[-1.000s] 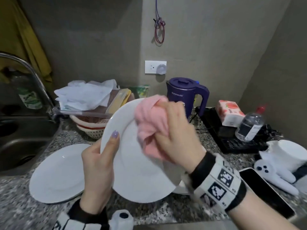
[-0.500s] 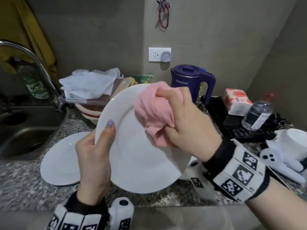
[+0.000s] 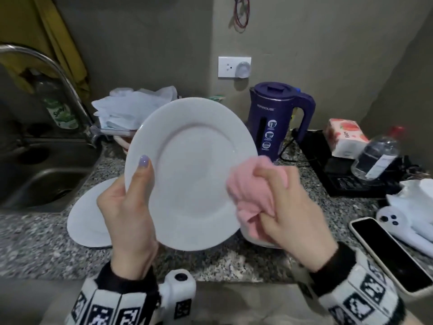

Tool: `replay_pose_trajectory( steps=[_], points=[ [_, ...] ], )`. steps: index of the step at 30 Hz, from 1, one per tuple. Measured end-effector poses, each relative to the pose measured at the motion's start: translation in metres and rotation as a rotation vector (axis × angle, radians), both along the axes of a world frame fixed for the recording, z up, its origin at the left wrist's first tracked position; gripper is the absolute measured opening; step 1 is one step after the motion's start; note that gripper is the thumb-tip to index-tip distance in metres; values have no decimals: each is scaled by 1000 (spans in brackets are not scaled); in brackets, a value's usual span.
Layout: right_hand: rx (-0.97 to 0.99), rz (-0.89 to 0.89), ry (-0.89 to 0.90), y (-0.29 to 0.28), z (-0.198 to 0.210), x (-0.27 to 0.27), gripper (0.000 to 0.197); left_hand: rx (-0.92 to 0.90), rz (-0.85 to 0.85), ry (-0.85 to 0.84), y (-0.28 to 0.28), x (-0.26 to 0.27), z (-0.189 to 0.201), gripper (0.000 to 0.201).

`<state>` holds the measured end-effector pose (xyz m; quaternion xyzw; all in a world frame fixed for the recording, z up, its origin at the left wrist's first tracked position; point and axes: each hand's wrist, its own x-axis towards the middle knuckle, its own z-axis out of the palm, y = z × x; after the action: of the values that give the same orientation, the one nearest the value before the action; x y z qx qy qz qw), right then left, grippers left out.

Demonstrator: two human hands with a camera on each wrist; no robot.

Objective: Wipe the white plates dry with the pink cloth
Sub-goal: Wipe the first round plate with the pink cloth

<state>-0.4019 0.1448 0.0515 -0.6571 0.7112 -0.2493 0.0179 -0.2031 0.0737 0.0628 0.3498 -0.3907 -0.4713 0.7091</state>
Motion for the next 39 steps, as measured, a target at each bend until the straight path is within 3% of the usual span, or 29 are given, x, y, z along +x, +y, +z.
replay_pose_trajectory(
  steps=[2, 6, 8, 10, 12, 16, 19, 21, 23, 26, 28, 30, 32, 34, 36, 39],
  points=[
    [-16, 21, 2, -1, -1, 13, 63, 0, 24, 0, 2, -5, -1, 16],
    [39, 375, 7, 18, -6, 82, 64, 23, 0, -41, 1, -7, -11, 18],
    [87, 360, -53, 13, -4, 66, 64, 39, -9, 6, 4, -2, -14, 18],
    [53, 204, -98, 2, -8, 30, 62, 27, -15, 30, 6, 1, -15, 23],
    [38, 156, -26, -4, -2, 13, 61, 11, -4, 7, 8, 0, -15, 29],
    [14, 454, -56, -15, 24, 54, 68, -32, -11, -108, 8, -2, -21, 28],
    [-155, 296, 25, -40, 56, 43, 64, -13, -69, -37, 11, 0, -19, 19],
    [-153, 106, 87, -45, 63, 21, 59, 16, -92, 19, 12, 0, -15, 22],
    [-83, 72, 128, -32, 53, 14, 59, 1, -88, 17, 12, 0, -13, 26],
    [100, 363, -25, -1, 27, 56, 65, -17, -29, -91, 10, 1, -17, 28],
    [86, 463, -104, 0, 25, 74, 70, -34, -26, -132, 10, 2, -21, 29],
    [-49, 374, -69, -17, 33, 61, 72, -60, -34, -97, 11, 5, -18, 24],
    [-122, 135, -34, -32, 40, 28, 69, -73, -22, -69, 11, 7, -13, 20],
    [-48, -6, 80, -31, 37, 8, 66, -72, -3, -64, 10, 4, -11, 21],
    [77, 134, 83, -17, 24, 23, 67, -74, 21, -70, 10, 1, -12, 26],
    [110, 479, -104, 5, 15, 70, 71, -49, 45, -181, 10, 1, -21, 41]
  ],
)
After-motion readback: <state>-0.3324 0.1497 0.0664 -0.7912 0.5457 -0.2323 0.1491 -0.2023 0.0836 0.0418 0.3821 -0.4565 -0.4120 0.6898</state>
